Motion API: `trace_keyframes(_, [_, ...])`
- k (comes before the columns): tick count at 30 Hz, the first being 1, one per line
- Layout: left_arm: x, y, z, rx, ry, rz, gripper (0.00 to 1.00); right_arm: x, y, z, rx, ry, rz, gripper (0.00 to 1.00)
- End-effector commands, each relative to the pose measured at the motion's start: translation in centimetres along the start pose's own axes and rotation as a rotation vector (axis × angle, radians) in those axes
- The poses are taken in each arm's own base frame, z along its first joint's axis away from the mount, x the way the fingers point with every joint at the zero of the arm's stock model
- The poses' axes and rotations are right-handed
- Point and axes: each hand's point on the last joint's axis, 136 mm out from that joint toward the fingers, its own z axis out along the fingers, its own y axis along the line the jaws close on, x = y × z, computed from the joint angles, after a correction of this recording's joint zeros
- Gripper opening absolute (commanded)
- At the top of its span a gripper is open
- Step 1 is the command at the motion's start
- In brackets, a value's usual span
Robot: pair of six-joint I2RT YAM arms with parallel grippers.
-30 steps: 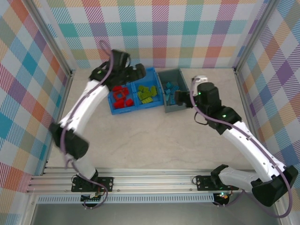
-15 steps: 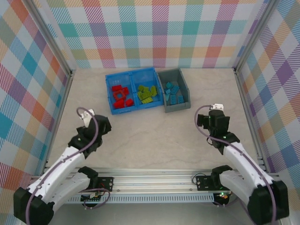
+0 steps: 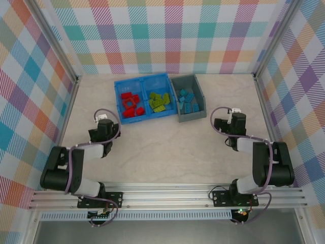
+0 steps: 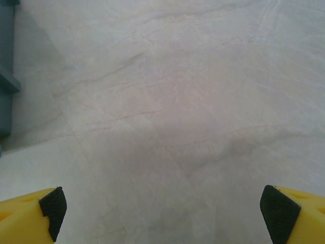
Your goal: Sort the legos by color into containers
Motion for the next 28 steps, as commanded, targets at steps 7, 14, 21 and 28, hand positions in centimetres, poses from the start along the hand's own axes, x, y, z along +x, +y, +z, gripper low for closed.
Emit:
trace_keyframes(7, [-3.7,-1.6,-0.4,0.16,-0.296,-0.072,1.0,-2.7,2.8,-1.0,-0.168,-0.231,-0.037,1.0])
trace_keyframes(14, [-3.5,-2.2,0.5,0.167,-0.214,-0.043,1.0,-2.8,2.2,-0.5,-0.132,-0.208,-0.019,1.0])
trace_keyframes(21, [-3.5,-2.2,0.5,0.166,-0.211,-0.04,1.0,-2.8,2.4,-0.4,-0.13,-0.207,-0.028,1.0])
trace_keyframes(28, [-3.4,-2.3,0.6,0.164,-0.209,-0.038,1.0,-2.8,2.4,-0.4,-0.13,-0.207,-0.028,1.0])
